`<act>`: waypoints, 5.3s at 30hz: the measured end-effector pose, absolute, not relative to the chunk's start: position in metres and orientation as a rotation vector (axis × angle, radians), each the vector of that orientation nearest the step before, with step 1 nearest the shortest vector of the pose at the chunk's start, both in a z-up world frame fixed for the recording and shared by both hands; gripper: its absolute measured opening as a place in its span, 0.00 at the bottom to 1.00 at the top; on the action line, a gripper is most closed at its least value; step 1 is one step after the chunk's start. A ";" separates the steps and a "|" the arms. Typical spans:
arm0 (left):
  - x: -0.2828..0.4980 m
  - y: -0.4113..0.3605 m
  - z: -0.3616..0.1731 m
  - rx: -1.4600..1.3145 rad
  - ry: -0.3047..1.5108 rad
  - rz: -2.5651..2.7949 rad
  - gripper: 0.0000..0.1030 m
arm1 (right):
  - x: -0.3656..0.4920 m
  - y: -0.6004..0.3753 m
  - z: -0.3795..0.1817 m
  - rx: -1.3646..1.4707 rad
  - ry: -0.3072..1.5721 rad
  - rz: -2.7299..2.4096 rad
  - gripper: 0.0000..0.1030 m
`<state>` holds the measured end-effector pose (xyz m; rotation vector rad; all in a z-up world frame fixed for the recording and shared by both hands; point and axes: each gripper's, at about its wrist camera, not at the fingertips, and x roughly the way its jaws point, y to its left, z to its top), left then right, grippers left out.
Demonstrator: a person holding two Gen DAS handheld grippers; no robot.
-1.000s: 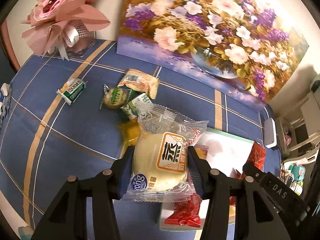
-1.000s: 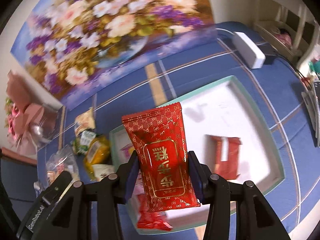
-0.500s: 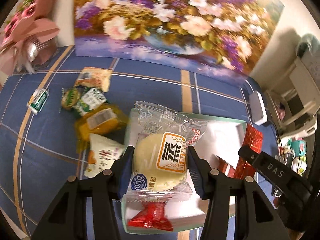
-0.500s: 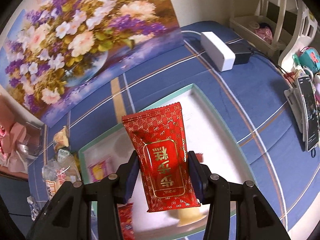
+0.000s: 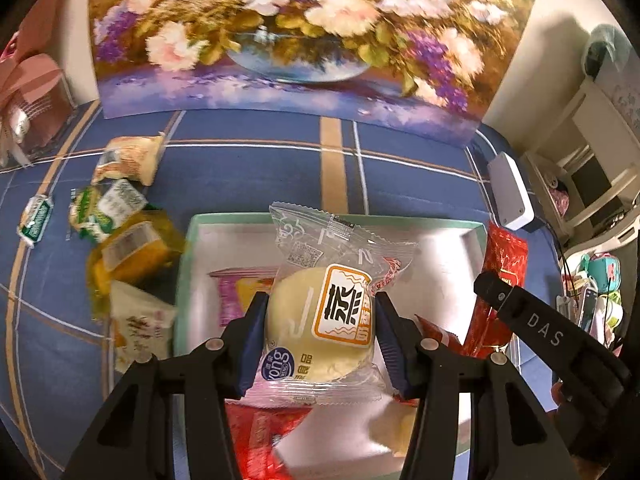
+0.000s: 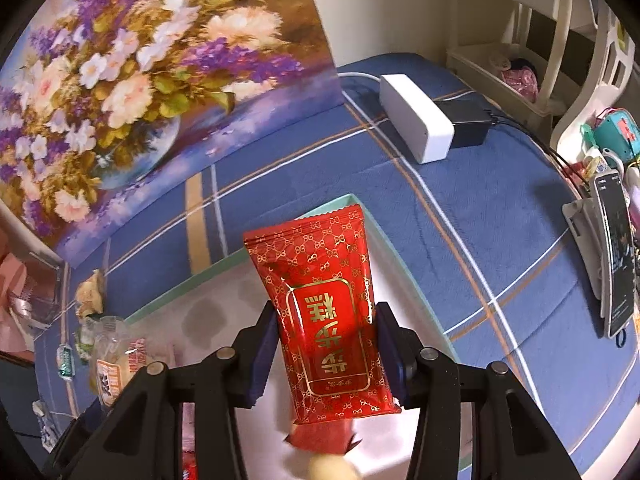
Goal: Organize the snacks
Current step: 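Carry the bun bag with left tool while right tool carries the red packet over the tray, then open left tool dropping the bun bag while right tool releases the red packet into tray, then move both open tools back toward the remaining snack pile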
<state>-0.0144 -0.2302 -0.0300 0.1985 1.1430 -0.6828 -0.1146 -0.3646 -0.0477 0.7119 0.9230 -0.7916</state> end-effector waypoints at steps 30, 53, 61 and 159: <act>-0.013 -0.268 -0.071 0.306 1.157 -0.666 0.53 | -0.102 -0.375 -0.089 0.712 0.976 -0.728 0.50; -0.021 -0.266 -0.043 0.399 1.071 -0.668 0.61 | -0.110 -0.375 -0.071 0.726 0.945 -0.736 0.60; -0.008 -0.253 -0.045 0.385 1.082 -0.605 0.61 | -0.111 -0.375 -0.066 0.713 0.942 -0.745 0.60; 0.128 -0.012 -0.005 0.105 1.171 -0.213 0.94 | 0.017 -0.161 -0.026 0.525 1.109 -0.449 1.00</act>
